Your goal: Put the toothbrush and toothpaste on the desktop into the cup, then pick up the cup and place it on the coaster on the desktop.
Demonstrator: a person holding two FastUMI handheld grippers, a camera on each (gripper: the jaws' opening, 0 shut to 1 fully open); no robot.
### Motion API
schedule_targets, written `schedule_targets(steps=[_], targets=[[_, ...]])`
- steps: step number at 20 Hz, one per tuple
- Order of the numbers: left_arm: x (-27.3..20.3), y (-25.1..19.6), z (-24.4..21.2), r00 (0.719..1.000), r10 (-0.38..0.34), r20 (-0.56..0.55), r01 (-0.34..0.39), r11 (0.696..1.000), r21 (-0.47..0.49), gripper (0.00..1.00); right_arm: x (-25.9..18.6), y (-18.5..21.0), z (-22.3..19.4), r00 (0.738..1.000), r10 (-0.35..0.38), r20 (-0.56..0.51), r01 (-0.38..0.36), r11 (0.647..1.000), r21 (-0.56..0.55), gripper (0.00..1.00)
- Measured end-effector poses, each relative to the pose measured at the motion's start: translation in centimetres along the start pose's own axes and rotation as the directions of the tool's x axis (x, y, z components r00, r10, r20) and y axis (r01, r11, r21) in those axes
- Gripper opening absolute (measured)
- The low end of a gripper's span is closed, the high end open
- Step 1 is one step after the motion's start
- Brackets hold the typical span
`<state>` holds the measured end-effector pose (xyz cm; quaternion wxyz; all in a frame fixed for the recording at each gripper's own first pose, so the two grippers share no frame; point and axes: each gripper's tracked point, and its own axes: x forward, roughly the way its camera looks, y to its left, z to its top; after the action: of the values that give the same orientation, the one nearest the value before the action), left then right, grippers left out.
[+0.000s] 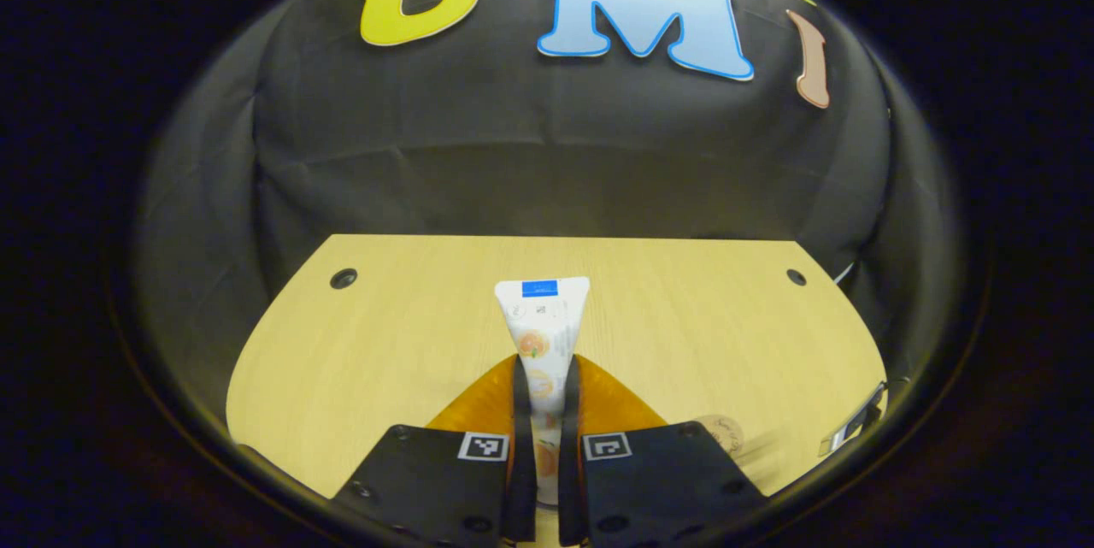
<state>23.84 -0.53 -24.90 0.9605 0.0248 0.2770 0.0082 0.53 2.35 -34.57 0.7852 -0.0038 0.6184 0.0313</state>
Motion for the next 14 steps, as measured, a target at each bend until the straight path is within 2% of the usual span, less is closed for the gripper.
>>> schedule_targets(steps=[2, 4, 5, 7, 10, 12, 14], targets=[[-0.3, -0.3, 0.2, 0.999, -0.005, 0.033, 0.005, 1.000, 0.008, 0.18, 0.0, 0.0, 0.0, 1.000, 0.004, -0.002, -0.004, 1.000, -0.001, 0.04], [-0.3, -0.5, -0.1, 0.999, -0.030, 0.036, 0.030, 1.000, 0.006, 0.24, 0.0, 0.0, 0.0, 1.000, 0.007, -0.007, -0.007, 1.000, 0.001, 0.04], [-0.3, -0.4, -0.1, 0.999, -0.025, 0.037, 0.025, 1.000, 0.003, 0.30, 0.0, 0.0, 0.0, 1.000, 0.008, -0.009, -0.008, 1.000, 0.002, 0.04], [-0.2, -0.3, 0.0, 0.999, -0.016, 0.038, 0.016, 1.000, -0.003, 0.33, 0.0, 0.0, 0.0, 1.000, 0.009, -0.012, -0.009, 1.000, 0.004, 0.04], [-0.8, 0.5, 0.3, 0.999, 0.002, 0.053, -0.001, 1.000, -0.009, 0.74, 0.0, 0.0, 0.0, 1.000, 0.008, -0.008, -0.008, 1.000, 0.005, 0.04], [-1.2, 0.6, 0.8, 0.998, 0.010, 0.066, -0.010, 1.000, -0.001, 0.78, 0.1, -0.1, 0.1, 1.000, 0.006, -0.007, -0.006, 1.000, 0.005, 0.03], [-1.8, 0.7, 1.2, 0.997, 0.011, 0.077, -0.012, 1.000, 0.007, 0.78, 0.1, 0.0, 0.1, 1.000, 0.001, 0.001, -0.001, 1.000, 0.007, 0.04]])
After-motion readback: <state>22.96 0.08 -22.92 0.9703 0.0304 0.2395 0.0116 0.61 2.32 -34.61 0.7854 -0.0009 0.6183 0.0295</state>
